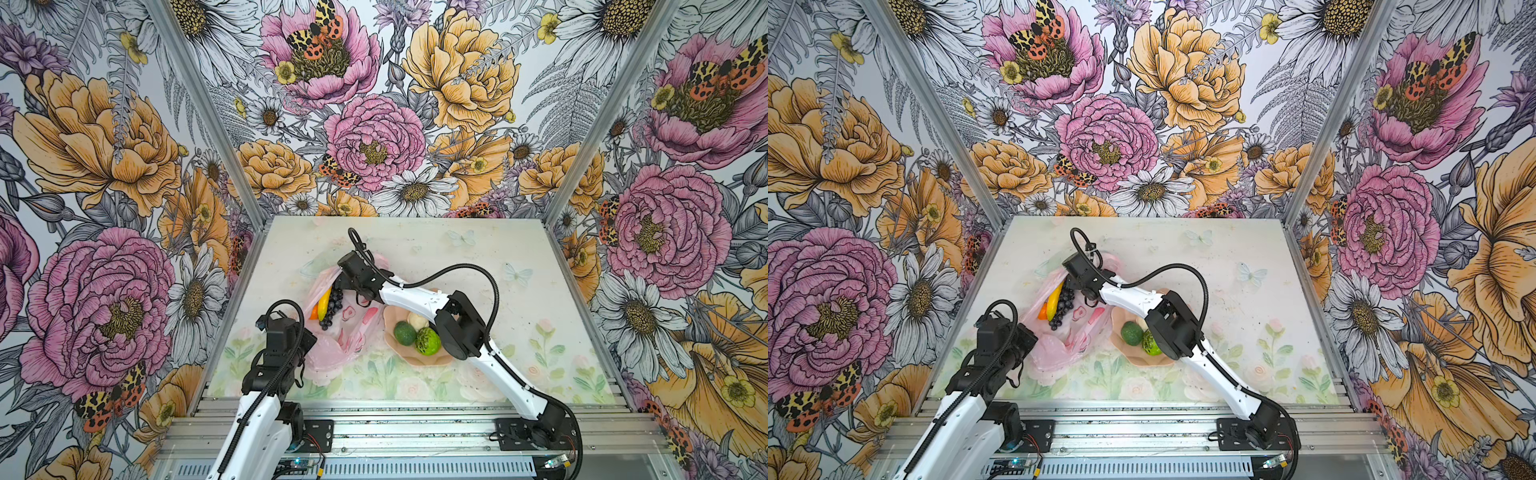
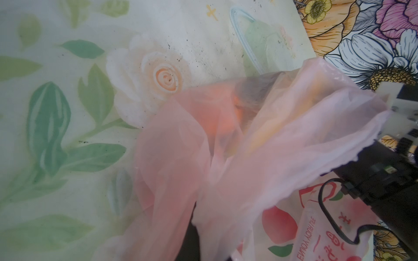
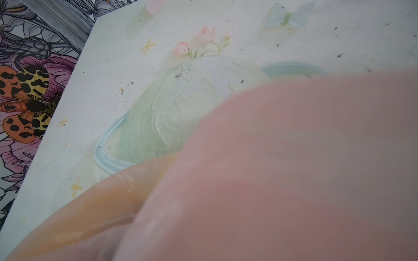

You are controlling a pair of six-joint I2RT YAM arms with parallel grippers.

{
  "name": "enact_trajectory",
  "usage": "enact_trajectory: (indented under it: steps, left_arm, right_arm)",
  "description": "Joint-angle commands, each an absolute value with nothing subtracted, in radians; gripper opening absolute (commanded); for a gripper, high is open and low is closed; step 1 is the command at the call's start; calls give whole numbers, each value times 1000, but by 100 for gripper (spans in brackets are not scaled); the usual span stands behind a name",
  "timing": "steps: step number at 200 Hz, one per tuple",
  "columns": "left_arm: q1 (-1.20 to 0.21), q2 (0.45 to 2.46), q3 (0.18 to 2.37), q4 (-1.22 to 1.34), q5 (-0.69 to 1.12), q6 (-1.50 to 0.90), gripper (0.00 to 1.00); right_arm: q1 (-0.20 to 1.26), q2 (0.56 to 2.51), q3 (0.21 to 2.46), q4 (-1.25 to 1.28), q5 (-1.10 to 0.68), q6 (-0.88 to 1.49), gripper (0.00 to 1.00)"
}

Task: Take fruits out of the plastic bag
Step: Pick up the fruit from the plastic bag.

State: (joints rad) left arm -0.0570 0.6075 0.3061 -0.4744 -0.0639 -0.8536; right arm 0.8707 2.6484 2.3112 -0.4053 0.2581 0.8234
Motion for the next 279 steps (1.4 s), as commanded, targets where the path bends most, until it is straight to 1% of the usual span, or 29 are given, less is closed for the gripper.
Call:
enact_trajectory:
  steps: [1,77,120,157,225,279]
  left_arm:
    - [-59,618,300,-460,-95,-825,0]
    - [-48,695,325,-399,-98,-813,0]
    - [-46,787,349,-321,-98,-808,0]
    - [-44,892,373,-210,-54,-803,0]
    - [-44,1101,469,-75,-17,-785,0]
    - [-40,1237,571,-44,-25,-756,0]
  right_arm:
    - [866,2593,2280,-402,271,834,69]
    - [873,2495,2182,-365,237,837,62]
    - [884,2407,2059,-304,187,858,62]
    - [887,2316,1918,-214,147,870,62]
    - [896,2275,1827,-152,96,879,64]
    - [917,2198,1754,-135,97,831,65]
